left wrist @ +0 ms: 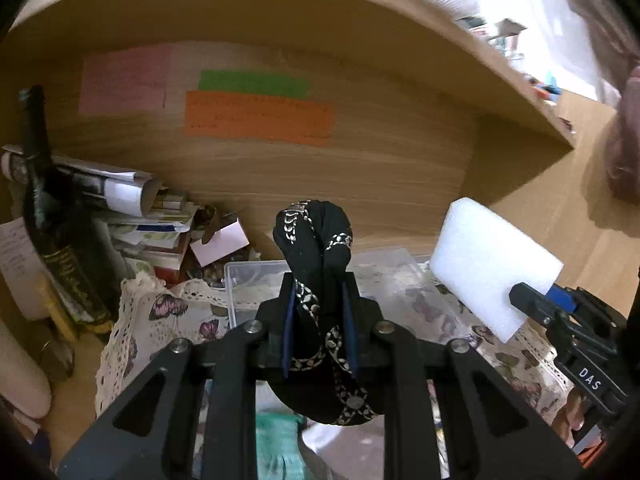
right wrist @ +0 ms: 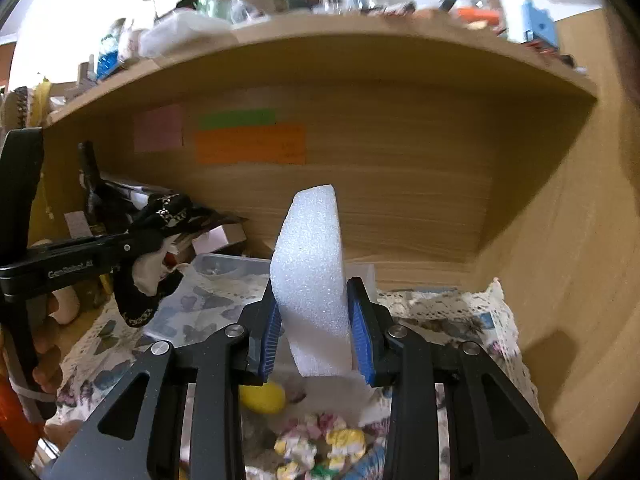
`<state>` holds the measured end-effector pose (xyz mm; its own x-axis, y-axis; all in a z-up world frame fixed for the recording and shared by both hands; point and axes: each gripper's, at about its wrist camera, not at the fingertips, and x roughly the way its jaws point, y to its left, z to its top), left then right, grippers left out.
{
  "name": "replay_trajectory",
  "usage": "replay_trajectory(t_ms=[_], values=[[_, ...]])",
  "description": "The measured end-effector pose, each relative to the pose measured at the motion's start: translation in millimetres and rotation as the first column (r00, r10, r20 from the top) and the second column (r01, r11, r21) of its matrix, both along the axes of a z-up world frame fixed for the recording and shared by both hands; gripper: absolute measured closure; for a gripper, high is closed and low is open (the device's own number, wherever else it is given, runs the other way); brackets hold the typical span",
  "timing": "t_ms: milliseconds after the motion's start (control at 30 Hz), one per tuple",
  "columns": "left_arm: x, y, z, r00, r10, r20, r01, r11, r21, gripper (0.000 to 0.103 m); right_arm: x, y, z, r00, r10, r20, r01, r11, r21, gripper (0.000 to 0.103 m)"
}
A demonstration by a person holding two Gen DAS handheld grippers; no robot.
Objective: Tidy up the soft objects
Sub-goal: 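Lower both held items into the clear box and open both tools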
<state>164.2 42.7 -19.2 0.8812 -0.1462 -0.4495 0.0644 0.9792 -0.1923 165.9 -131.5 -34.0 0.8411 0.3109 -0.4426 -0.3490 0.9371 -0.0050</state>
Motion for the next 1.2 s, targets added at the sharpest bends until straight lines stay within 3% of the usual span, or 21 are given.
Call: replay_trajectory(t_ms=[300, 500, 733, 800, 867, 933, 1067, 1200], values=[[71.3, 18.0, -28.3, 0.99, 0.01, -0.143, -0.02, 0.997, -0.072, 0.083, 61.5, 26.1, -35.4, 0.993, 0.016, -0.12, -0.024, 0.997, -0.067, 0.074], [100.1, 12.7, -57.0, 0.974, 0.021, -0.227, -0.023, 1.0, -0.006, 0.082, 81.7, 24.4, -62.5, 0.977, 0.009, -0.212, -0.025, 0.997, -0.072, 0.074], [107.7, 4.5, -79.6, 0.953, 0.011, -0.304, -0.001, 0.999, 0.032, 0.077, 96.0, 23.5, -79.5, 0.958, -0.004, -0.287, -0.025, 0.995, -0.099, 0.073], [107.3, 1.3, -82.3, 0.948, 0.004, -0.319, 0.008, 0.999, 0.037, 0.071, 95.7, 23.4, -79.8, 0.955, -0.016, -0.298, -0.018, 0.994, -0.112, 0.068], [104.6, -1.3, -82.8, 0.944, -0.009, -0.329, 0.023, 0.999, 0.037, 0.062, 92.2, 21.3, -75.5, 0.958, -0.024, -0.286, -0.009, 0.993, -0.116, 0.049], [99.8, -0.4, -80.8, 0.945, -0.013, -0.326, 0.027, 0.999, 0.04, 0.058, 83.3, 18.8, -68.1, 0.969, -0.035, -0.247, 0.005, 0.993, -0.12, 0.04], [85.3, -4.2, -71.5, 0.954, -0.021, -0.299, 0.036, 0.998, 0.044, 0.053, 68.4, 15.0, -53.4, 0.981, -0.034, -0.192, 0.009, 0.992, -0.128, 0.033], [67.6, -6.5, -53.3, 0.969, -0.022, -0.245, 0.038, 0.997, 0.06, 0.04, 53.9, 10.3, -38.3, 0.99, -0.021, -0.143, 0.004, 0.993, -0.117, 0.026]])
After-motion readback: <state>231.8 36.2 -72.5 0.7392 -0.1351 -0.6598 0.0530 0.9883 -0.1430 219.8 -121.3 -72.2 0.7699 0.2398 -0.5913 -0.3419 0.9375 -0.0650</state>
